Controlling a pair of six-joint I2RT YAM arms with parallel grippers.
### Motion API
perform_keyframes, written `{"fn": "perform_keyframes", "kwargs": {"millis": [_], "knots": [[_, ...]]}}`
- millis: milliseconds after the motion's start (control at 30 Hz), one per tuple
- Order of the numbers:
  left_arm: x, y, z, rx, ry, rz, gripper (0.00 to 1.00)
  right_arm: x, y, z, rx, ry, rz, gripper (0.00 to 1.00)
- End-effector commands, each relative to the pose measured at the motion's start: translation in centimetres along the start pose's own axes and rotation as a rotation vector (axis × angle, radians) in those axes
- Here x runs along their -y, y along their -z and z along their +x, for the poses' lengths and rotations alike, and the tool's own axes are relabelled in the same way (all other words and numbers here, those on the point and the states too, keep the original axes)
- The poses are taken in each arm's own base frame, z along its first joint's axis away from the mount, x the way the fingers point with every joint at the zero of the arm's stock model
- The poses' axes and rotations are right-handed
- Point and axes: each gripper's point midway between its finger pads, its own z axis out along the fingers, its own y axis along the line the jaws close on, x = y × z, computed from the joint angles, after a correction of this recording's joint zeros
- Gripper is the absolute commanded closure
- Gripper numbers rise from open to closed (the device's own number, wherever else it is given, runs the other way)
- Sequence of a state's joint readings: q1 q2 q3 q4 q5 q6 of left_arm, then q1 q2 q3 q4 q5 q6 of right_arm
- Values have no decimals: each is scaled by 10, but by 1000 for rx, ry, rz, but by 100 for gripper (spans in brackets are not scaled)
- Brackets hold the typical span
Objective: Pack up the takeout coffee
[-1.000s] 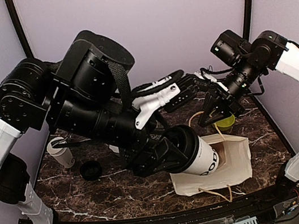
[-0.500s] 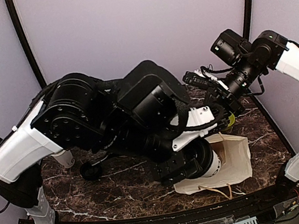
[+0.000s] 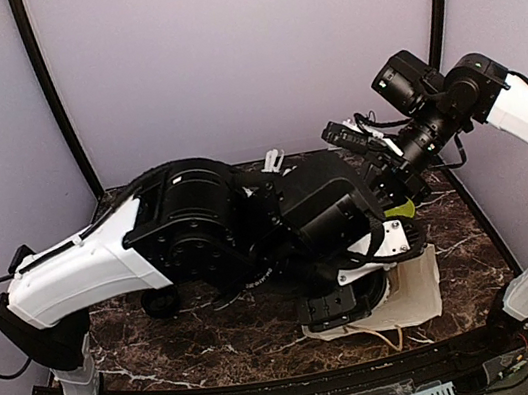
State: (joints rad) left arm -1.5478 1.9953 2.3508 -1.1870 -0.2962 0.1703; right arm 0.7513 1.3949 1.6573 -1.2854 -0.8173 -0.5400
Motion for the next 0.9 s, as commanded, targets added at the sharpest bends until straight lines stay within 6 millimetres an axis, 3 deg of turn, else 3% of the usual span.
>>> {"fn": "perform_keyframes", "kwargs": {"millis": [0, 200, 433, 600, 633, 767, 867], "knots": [[-1, -13, 12, -57, -51, -61, 46, -10, 7, -14, 65, 29, -30, 100], [1, -36, 26, -131, -72, -104, 47, -13, 4, -13, 69, 28, -70, 100], [-13, -48, 57, -253, -104, -238, 49, -18, 2, -8, 68, 27, -102, 100], [-17, -58, 66, -282, -120, -294, 50, -21, 1, -7, 66, 30, -125, 99], [-17, -60, 68, -289, -124, -305, 50, -22, 1, -7, 66, 31, -130, 95], [-21, -63, 74, -307, -136, -342, 50, -26, 15, -14, 65, 81, -119, 60], [-18, -65, 76, -309, -128, -337, 50, -9, 33, -13, 78, 101, -28, 40]]}}
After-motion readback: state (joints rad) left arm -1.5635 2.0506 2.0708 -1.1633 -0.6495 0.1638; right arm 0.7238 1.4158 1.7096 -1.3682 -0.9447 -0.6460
